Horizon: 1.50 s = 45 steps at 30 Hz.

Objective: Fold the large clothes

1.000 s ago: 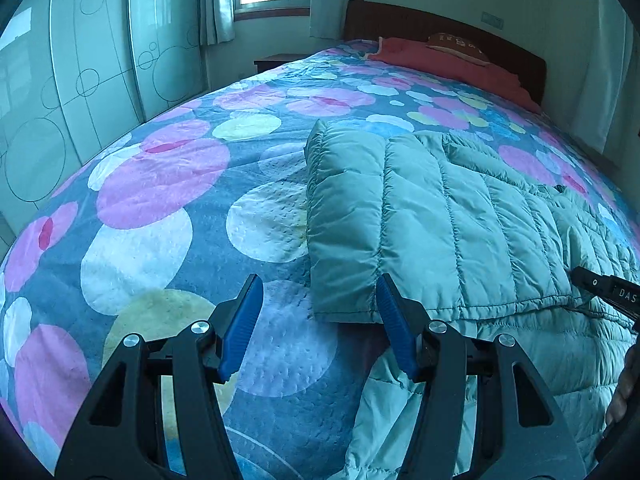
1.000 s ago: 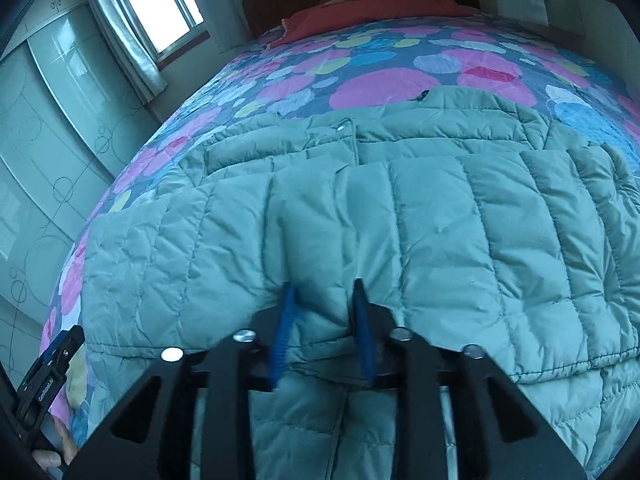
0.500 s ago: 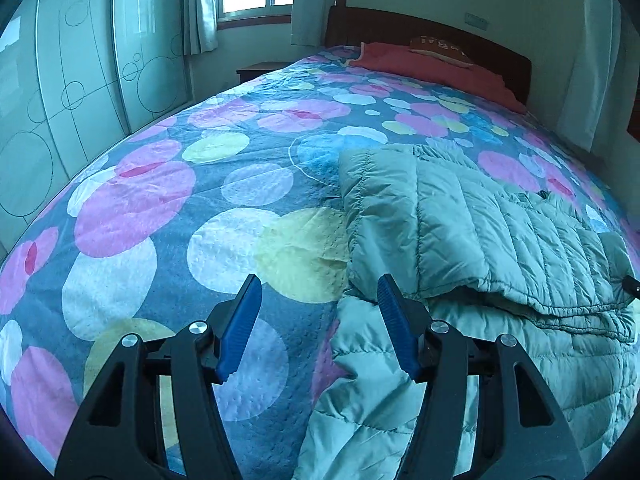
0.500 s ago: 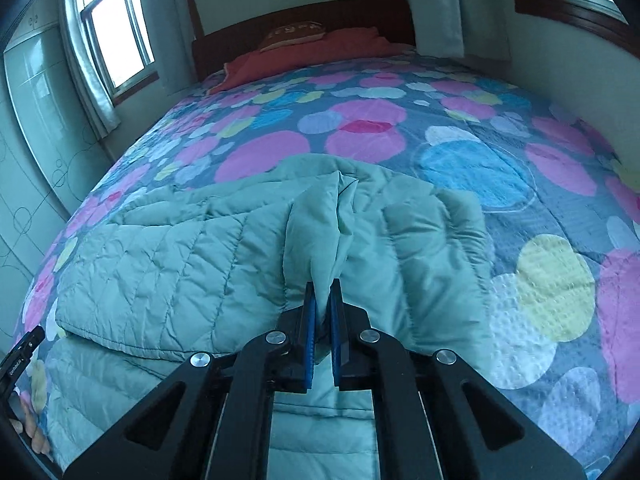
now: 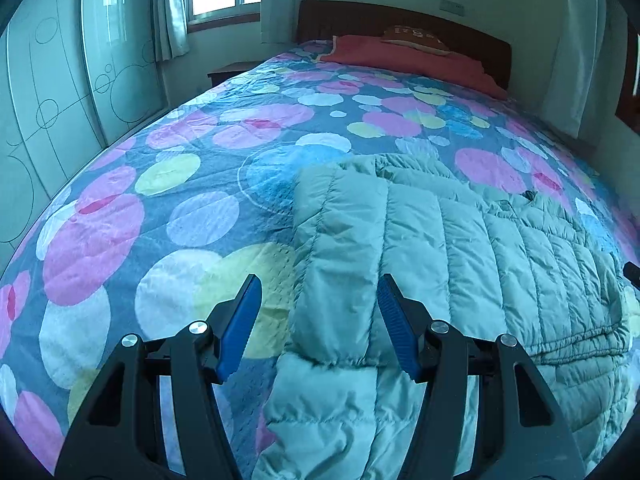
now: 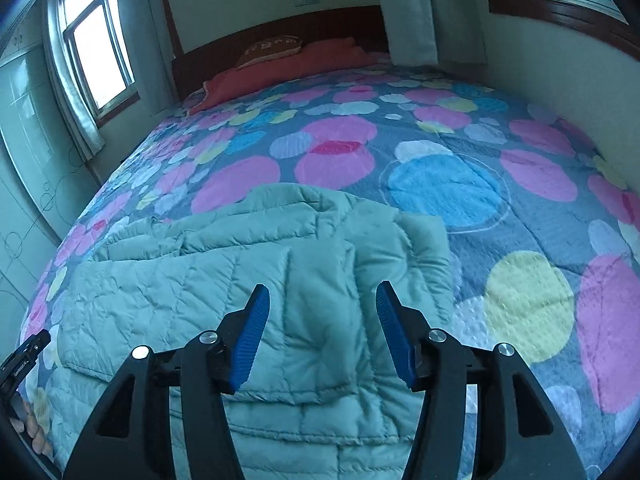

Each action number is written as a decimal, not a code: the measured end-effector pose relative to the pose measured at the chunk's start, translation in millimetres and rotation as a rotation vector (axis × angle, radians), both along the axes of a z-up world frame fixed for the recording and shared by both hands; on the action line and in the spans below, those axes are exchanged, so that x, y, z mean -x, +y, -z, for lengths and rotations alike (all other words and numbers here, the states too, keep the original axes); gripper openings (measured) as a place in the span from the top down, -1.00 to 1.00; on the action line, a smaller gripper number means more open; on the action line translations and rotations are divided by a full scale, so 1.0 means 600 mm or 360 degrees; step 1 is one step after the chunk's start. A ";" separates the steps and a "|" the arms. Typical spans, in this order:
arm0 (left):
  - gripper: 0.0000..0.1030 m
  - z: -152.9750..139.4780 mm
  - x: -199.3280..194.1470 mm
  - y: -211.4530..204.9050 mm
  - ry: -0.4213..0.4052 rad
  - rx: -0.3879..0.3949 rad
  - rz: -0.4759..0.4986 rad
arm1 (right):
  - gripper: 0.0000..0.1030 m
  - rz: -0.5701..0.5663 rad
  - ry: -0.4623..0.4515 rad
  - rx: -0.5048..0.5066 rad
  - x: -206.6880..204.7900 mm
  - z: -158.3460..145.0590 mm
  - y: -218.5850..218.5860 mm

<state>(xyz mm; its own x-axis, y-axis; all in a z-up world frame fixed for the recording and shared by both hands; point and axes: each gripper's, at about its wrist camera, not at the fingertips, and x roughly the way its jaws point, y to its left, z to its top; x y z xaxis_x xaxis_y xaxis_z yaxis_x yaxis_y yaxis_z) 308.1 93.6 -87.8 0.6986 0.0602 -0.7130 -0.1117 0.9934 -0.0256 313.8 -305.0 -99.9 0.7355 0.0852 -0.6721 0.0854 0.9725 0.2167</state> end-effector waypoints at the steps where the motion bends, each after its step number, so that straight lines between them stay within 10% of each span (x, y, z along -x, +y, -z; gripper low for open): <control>1: -0.16 0.002 -0.012 -0.007 -0.0002 -0.0031 0.0005 | -0.08 -0.0034 0.0011 -0.0021 -0.016 0.002 0.008; 12: -0.28 0.087 -0.106 -0.019 0.0236 -0.0127 0.0007 | -0.09 -0.0123 0.0235 0.0076 -0.126 0.089 0.050; 19: -0.27 0.025 -0.028 -0.042 0.0021 -0.0077 0.0011 | -0.09 -0.0143 0.0134 0.0055 -0.047 0.046 0.072; 23: -0.28 0.077 -0.041 -0.078 0.0211 -0.0109 0.0125 | -0.10 -0.0177 0.0237 0.0114 -0.038 0.093 0.092; 35: -0.28 0.072 -0.008 -0.059 0.0209 -0.0024 0.0121 | -0.13 -0.0149 0.0212 0.0163 -0.003 0.099 0.087; 45: -0.28 0.047 0.147 0.044 0.0232 0.0195 -0.0070 | -0.13 -0.0023 0.0157 0.0001 0.168 0.057 0.006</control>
